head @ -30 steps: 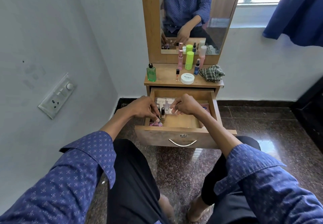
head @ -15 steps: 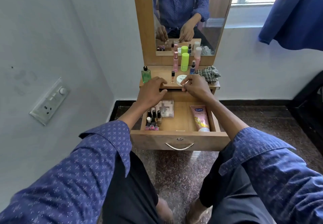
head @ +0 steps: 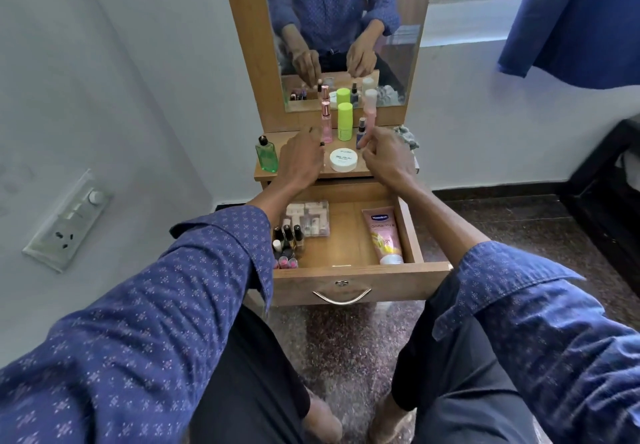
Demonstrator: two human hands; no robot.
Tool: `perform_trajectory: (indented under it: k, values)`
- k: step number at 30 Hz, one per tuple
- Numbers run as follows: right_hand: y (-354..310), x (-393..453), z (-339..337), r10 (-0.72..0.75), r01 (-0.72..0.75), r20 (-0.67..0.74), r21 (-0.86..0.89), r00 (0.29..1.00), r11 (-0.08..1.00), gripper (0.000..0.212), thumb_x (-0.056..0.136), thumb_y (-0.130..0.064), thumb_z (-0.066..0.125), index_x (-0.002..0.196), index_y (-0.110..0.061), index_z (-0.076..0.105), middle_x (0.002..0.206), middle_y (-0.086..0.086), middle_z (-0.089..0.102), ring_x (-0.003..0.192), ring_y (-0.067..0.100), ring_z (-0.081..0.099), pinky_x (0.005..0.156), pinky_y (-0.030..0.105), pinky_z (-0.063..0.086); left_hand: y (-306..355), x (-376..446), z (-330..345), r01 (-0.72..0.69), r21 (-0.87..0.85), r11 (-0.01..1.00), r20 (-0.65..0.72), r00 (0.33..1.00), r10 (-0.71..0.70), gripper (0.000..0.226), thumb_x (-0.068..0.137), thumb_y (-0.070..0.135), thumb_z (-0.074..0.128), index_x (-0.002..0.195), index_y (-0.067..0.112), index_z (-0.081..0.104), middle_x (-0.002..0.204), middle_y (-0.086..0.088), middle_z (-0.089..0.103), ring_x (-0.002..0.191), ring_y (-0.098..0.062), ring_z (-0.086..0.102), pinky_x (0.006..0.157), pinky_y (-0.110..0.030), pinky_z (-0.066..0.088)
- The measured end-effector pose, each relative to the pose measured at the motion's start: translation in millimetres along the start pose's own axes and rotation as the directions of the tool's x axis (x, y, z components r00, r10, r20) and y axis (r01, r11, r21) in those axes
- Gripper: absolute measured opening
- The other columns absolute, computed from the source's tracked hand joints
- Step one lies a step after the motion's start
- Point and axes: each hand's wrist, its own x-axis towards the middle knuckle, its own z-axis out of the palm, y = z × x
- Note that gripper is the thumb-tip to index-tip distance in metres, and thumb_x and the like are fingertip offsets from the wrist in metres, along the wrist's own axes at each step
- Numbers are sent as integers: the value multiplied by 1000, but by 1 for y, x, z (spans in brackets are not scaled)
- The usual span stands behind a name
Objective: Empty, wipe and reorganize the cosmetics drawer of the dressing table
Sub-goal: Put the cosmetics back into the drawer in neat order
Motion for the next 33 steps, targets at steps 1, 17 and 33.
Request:
perform_trajectory:
  k: [1,17,33]
  values:
    - [2,4,-2,-16,16,-24,-17,1000,1000,13,95,-11,60,105,-15,69,110,4,69,92,20,65,80,36,55,0,0,1,-5,-15,1000,4,1000,5,28,104,17,60,130,7,65,129,-13,63,111,-38,65,84,-46,53]
    - [8,44,11,-171,154,-51,-231,984,961,33,98,-16,66,131,-17,66,130,8,68,104,33,70,81,51,59,-32,-41,-14,-138,-188,973,-28,990,135,22,100,25,67,118,16,76,107,4,73,81,-10,61,77,-29,49]
    - [-33,-45,-11,-238,229,-225,-69,945,971,6,96,-24,68,101,-20,70,93,-10,74,76,4,61,67,26,51,-63,-121,-16,3,-349,937,161,985,57,17,96,31,74,110,23,81,93,17,72,77,3,63,76,-32,56]
